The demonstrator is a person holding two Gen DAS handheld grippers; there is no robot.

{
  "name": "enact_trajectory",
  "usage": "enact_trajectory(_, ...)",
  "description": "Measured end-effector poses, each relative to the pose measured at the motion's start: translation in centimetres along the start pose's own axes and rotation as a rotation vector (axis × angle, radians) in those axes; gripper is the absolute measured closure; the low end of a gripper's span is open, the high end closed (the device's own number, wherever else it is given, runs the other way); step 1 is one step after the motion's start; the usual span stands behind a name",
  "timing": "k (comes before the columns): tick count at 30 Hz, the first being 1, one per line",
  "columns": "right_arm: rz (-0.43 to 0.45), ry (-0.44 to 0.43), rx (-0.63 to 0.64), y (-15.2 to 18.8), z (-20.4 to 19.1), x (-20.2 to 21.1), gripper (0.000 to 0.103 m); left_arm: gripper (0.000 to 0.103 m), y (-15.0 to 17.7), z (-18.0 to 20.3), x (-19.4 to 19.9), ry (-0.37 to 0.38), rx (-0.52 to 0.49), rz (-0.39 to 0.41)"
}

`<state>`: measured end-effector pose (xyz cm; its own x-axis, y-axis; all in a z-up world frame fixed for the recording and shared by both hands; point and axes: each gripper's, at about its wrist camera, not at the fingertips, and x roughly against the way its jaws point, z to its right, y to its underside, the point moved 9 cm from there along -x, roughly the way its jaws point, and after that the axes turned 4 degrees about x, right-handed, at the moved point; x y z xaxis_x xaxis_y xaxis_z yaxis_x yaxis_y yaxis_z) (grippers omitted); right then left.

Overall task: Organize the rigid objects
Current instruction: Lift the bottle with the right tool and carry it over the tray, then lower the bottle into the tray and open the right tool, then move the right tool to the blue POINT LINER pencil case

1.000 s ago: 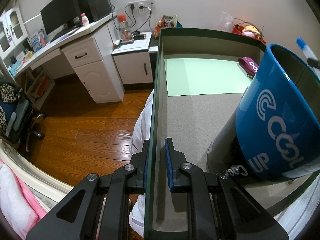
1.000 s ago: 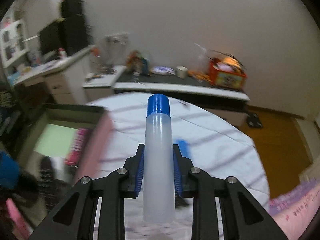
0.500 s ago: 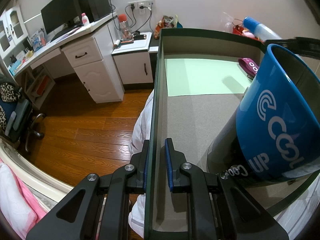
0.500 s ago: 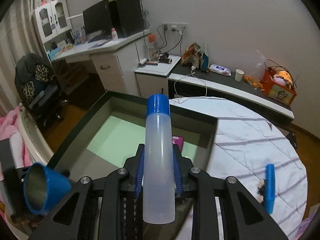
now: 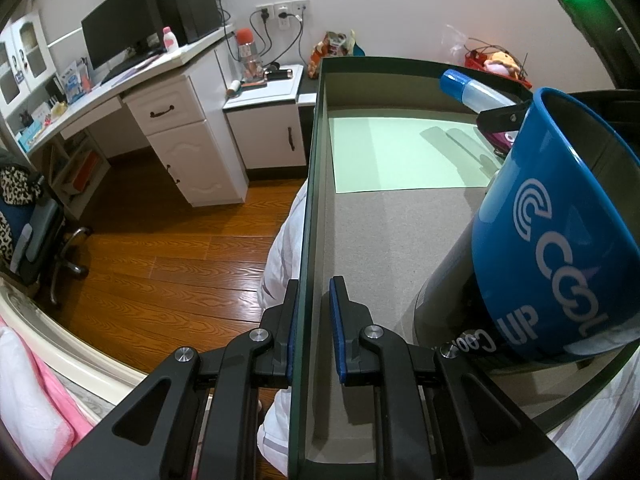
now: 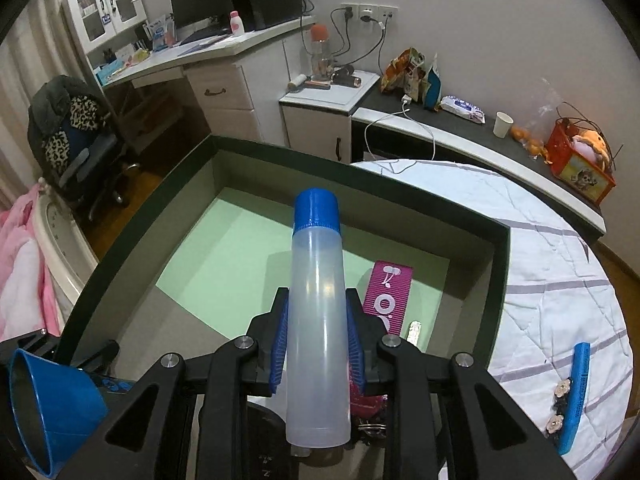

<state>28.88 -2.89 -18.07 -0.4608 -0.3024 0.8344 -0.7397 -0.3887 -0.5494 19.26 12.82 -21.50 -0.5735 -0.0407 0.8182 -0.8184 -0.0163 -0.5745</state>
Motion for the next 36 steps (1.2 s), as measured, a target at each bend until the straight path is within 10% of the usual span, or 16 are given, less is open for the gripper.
enact_trajectory(6,0.022,0.006,0.015,0.2,-0.3,1.2,0.057,0.091,0.0,0.0,0.0,-0.001,0.0,-0.001)
enact_trajectory(36,0.129,0.116,-0.113,7.1,7.5,10.1,0.057,0.091,0.0,-0.1,0.0,-0.001,-0.001,0.0)
